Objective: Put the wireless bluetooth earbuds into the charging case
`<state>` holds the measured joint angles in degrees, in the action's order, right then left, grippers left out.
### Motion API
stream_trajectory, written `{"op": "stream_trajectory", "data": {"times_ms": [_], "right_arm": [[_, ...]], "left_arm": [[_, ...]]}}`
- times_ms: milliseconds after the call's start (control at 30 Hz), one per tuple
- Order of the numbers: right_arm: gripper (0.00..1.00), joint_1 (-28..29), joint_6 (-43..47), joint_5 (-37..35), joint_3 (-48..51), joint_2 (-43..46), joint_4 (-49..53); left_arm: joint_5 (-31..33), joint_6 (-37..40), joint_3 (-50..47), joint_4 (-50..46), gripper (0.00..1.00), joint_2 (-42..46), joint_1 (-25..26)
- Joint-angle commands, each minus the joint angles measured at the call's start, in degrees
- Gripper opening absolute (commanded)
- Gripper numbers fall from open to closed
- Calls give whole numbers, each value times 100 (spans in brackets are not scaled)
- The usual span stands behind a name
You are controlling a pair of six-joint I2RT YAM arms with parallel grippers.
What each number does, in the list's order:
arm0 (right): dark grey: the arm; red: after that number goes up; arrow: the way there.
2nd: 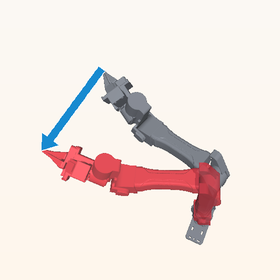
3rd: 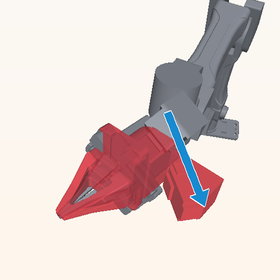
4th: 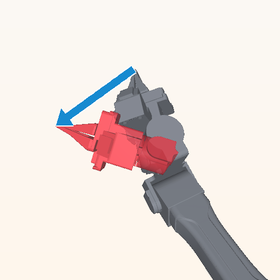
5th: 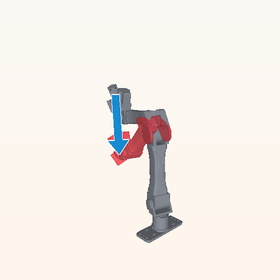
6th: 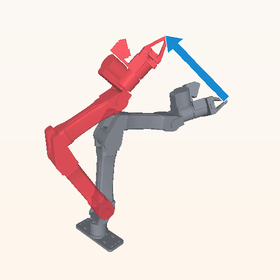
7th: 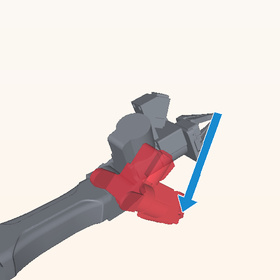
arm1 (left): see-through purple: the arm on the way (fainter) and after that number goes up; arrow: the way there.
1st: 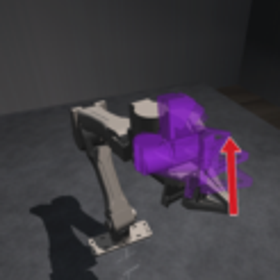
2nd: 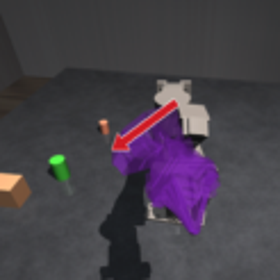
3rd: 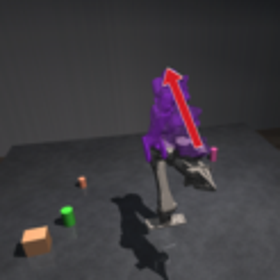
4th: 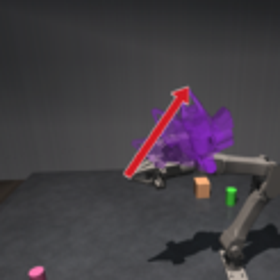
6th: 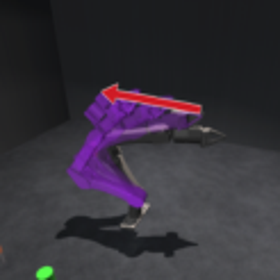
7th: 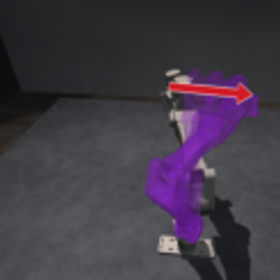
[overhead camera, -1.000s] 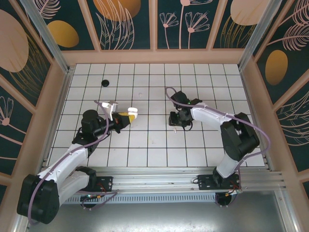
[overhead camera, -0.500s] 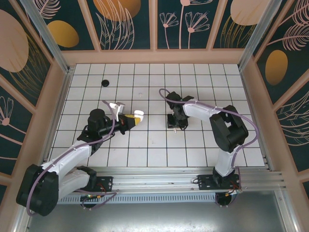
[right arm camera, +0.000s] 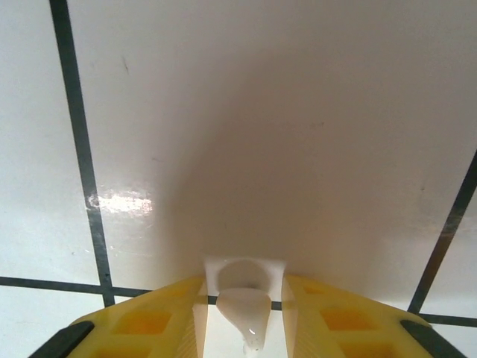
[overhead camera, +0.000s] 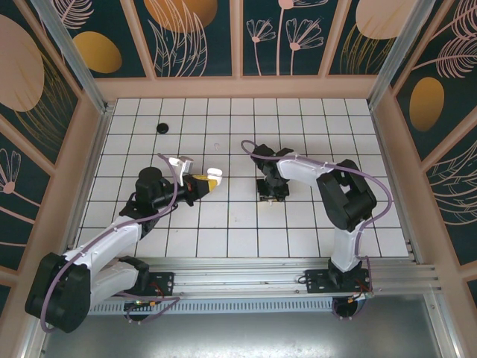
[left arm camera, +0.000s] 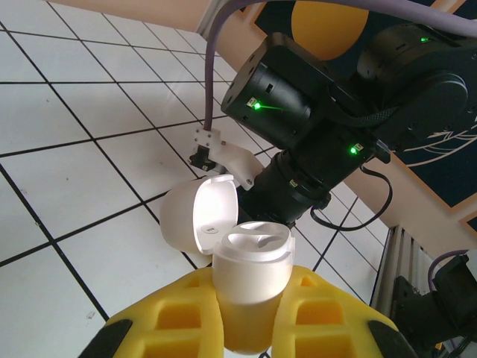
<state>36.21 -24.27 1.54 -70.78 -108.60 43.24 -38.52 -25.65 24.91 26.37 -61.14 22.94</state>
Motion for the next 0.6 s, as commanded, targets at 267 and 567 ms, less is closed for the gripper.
{"op": "stream_trajectory", "data": {"times_ms": [267, 567], "right_arm": [[18, 52, 74, -215, -76, 116, 136], [11, 118, -38, -839, -58, 1212, 29]], "left_arm": [[-30, -45, 155, 190, 0, -42, 53], [-53, -39, 216, 480, 0, -184, 172]]}}
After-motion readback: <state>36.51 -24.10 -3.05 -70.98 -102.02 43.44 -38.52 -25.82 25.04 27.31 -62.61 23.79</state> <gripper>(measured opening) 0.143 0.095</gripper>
